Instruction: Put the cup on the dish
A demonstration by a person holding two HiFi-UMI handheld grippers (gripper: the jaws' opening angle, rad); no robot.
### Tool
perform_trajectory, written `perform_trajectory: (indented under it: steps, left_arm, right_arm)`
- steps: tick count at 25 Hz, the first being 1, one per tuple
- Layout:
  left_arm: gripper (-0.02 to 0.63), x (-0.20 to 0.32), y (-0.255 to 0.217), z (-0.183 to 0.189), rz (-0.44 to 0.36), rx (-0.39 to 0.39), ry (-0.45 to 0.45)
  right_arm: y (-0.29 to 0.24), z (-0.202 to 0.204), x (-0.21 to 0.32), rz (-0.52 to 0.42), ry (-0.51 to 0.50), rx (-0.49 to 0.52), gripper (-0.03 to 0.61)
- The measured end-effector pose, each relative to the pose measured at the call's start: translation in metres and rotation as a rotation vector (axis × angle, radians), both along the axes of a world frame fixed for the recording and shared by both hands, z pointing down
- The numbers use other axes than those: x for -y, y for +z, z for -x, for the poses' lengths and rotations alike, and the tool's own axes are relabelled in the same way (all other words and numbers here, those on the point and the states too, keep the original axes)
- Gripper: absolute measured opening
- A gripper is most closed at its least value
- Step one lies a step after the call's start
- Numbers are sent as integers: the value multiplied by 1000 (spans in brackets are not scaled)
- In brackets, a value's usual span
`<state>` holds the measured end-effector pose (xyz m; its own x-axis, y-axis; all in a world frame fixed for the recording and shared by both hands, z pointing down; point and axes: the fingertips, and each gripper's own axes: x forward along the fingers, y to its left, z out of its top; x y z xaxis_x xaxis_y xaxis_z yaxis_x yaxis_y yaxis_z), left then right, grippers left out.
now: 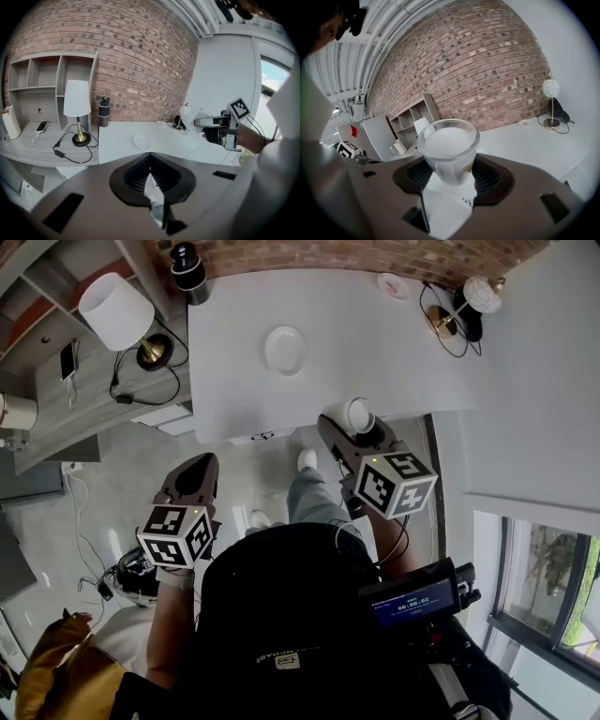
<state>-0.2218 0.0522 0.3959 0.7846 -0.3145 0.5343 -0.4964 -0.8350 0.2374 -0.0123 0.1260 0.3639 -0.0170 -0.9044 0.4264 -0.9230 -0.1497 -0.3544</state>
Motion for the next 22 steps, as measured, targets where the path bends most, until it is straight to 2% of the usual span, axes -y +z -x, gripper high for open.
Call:
perform_trajectory:
  steps: [14,22]
  left_arm:
    - [6,36,-10,-83,-14,53,-61]
    - [6,50,-9,-118,-22,79,-115]
  right_arm:
    - [12,-80,55,6,-98,37,261]
    - [23,-114,84,5,-170,66,261]
